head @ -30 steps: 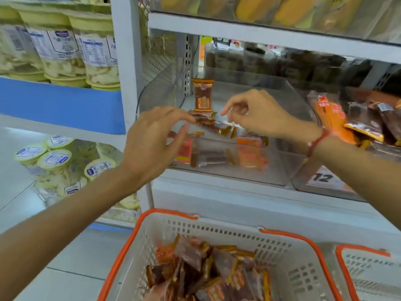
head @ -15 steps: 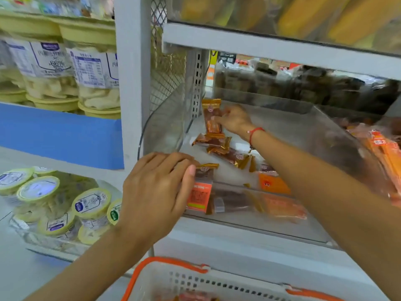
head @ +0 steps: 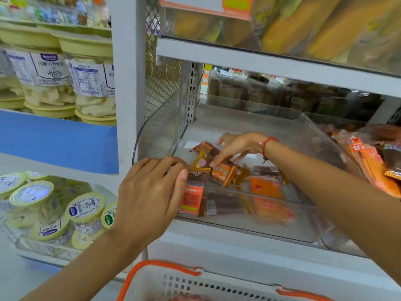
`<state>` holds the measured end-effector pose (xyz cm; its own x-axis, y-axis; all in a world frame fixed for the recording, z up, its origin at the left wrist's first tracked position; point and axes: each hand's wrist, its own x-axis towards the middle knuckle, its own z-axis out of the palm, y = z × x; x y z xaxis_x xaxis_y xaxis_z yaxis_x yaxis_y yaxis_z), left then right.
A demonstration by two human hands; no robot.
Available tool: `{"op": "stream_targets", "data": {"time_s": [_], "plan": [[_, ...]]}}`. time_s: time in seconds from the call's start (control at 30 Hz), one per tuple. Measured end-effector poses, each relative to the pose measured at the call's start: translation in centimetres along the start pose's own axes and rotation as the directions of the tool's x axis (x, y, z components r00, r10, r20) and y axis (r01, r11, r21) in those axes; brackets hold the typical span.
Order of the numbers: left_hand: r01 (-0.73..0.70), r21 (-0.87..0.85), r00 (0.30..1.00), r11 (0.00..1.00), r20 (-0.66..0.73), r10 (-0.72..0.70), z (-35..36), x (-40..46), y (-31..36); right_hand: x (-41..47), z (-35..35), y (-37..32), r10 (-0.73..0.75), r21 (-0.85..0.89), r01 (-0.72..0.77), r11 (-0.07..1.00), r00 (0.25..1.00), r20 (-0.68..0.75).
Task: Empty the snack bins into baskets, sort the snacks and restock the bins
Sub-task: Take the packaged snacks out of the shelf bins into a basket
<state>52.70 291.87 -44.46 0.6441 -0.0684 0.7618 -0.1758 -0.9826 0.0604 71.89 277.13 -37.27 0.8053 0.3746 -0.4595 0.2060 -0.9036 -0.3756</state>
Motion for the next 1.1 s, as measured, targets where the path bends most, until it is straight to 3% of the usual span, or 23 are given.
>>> {"op": "stream_targets", "data": {"time_s": [0.13, 0.2, 0.27, 0.37, 0.5, 0.57, 0.63, 0.7, 0.8, 0.93, 1.0, 1.1], "plan": [[-0.008, 0.037, 1.0, 0.999, 0.026, 0.007, -0.2, 0.1, 0.0, 0.8, 0.7, 1.8, 0.098, 0.03, -0.1, 0.995, 0.993, 0.067], [-0.01, 0.052, 0.998, 0.999, 0.057, 0.007, -0.3, 0.1, -0.1, 0.4, 1.8, 1.9, 0.044, 0.02, -0.044, 0.999, 0.999, 0.001], [-0.015, 0.073, 0.995, 0.997, 0.1, 0.008, -0.6, 0.2, -0.1, -0.7, 2.5, 1.7, -0.067, -0.077, 0.055, 0.996, 0.983, -0.174], [-0.023, 0.111, 0.99, 0.994, 0.139, 0.008, -1.4, 0.3, 0.0, -4.7, 2.6, 1.6, -0.246, -0.28, 0.137, 0.95, 0.881, -0.405], [-0.059, 0.143, 0.987, 0.988, 0.157, 0.036, -3.0, -0.5, 1.0, -12.6, 0.8, 2.1, -0.398, -0.085, 0.442, 0.893, 0.686, -0.609], [-0.071, 0.118, 0.983, 0.991, 0.174, 0.05, -3.6, -1.2, 1.3, -16.9, 0.7, 2.7, -0.442, 0.082, 0.581, 0.81, 0.697, -0.565], [-0.078, 0.099, 0.981, 0.992, 0.185, 0.059, -3.8, -1.8, 1.4, -20.8, 1.7, 3.9, -0.534, 0.13, 0.635, 0.761, 0.728, -0.429], [-0.092, 0.095, 0.981, 0.991, 0.18, 0.073, -4.0, -2.2, 1.4, -23.2, 4.0, 5.5, -0.595, 0.034, 0.621, 0.783, 0.765, -0.245], [-0.084, 0.093, 0.981, 0.992, 0.184, 0.066, -4.1, -2.1, 1.5, -23.7, 8.6, 8.0, -0.548, 0.013, 0.548, 0.836, 0.834, 0.065], [-0.029, 0.036, 0.987, 0.999, 0.159, 0.023, -3.5, -2.5, 1.9, -22.7, 12.3, 9.4, -0.434, -0.041, 0.462, 0.886, 0.857, 0.278], [-0.037, 0.011, 0.986, 0.999, 0.163, 0.035, -3.1, -3.0, 1.6, -22.4, 11.4, 8.7, -0.451, 0.022, 0.46, 0.888, 0.86, 0.237], [-0.097, 0.008, 0.972, 0.995, 0.214, 0.093, -2.8, -3.7, 0.6, -22.3, 8.0, 5.7, -0.564, 0.236, 0.573, 0.785, 0.818, -0.111]]}}
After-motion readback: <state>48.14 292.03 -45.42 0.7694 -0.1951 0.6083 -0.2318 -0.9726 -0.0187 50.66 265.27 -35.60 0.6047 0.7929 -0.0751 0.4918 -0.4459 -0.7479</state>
